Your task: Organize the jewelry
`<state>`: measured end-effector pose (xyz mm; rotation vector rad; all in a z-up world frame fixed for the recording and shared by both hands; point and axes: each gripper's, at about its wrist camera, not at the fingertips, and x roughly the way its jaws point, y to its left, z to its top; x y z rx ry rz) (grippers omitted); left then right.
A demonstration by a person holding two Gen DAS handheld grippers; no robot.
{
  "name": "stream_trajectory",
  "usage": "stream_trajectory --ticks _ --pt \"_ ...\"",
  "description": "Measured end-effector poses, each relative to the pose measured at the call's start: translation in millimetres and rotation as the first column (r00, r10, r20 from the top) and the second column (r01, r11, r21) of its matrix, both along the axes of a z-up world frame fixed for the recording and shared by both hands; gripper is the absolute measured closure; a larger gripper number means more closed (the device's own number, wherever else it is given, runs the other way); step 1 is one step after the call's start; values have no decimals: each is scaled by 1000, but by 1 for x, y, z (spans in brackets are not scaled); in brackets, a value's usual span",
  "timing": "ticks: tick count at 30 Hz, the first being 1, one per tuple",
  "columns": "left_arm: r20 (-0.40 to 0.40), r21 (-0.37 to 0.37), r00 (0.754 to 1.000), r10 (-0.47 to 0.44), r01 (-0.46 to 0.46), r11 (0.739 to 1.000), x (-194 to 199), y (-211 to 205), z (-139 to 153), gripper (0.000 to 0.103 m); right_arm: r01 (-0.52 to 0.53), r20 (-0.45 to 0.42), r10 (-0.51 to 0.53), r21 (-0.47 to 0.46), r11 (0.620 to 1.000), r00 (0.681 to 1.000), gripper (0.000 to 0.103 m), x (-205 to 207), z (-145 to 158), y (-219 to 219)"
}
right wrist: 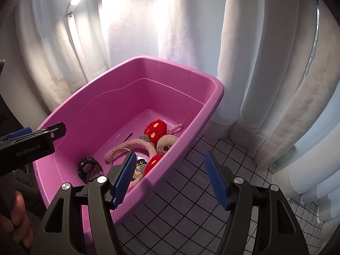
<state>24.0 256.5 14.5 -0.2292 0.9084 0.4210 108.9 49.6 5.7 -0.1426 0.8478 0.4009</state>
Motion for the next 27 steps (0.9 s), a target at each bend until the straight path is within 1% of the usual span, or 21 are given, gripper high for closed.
stream_trajectory --ticks 9,17,22,27 --pt "-7 14 1000 -4 4 1000 -1 -6 0 6 23 0 -23 8 1000 1000 39 -2 2 -11" --pt "-7 14 1000 -2 2 1000 -1 -5 0 6 22 2 -22 7 1000 1000 39 -3 4 -12" --pt "2 32 1000 -6 5 999 -5 -7 3 6 19 -2 -19 8 1000 1000 39 -3 3 -13" --pt "-2 27 1000 -6 6 1000 -6 -6 3 6 16 -4 -16 7 1000 1000 39 -3 3 -13"
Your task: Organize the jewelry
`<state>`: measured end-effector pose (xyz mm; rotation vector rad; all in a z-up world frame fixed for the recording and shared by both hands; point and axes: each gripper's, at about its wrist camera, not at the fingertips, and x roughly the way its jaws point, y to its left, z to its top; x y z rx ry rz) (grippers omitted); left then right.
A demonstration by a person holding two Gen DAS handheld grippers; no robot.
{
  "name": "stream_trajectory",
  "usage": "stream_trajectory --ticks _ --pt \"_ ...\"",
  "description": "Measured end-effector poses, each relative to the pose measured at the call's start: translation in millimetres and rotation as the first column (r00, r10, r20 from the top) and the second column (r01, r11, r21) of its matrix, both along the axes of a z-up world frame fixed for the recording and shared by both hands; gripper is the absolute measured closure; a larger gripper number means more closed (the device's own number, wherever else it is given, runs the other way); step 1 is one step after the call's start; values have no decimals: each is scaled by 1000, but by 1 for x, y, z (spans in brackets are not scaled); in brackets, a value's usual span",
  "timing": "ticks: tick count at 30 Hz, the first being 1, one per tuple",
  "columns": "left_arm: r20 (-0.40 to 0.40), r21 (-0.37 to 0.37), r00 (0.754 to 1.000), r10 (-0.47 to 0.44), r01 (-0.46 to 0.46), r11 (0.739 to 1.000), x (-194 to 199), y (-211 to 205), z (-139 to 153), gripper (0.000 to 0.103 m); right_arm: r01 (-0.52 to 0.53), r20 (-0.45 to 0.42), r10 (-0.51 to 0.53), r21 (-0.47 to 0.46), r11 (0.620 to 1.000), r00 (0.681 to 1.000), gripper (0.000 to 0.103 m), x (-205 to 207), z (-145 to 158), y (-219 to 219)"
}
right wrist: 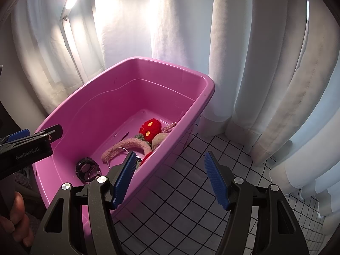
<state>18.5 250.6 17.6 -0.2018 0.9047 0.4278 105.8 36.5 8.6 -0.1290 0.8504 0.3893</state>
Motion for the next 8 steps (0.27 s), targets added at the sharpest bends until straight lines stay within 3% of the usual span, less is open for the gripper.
stream_trajectory --ticks 8 --pt "0 -12 1000 14 -14 1000 -1 2 0 6 -2 -1 2 4 1000 1000 39 0 0 0"
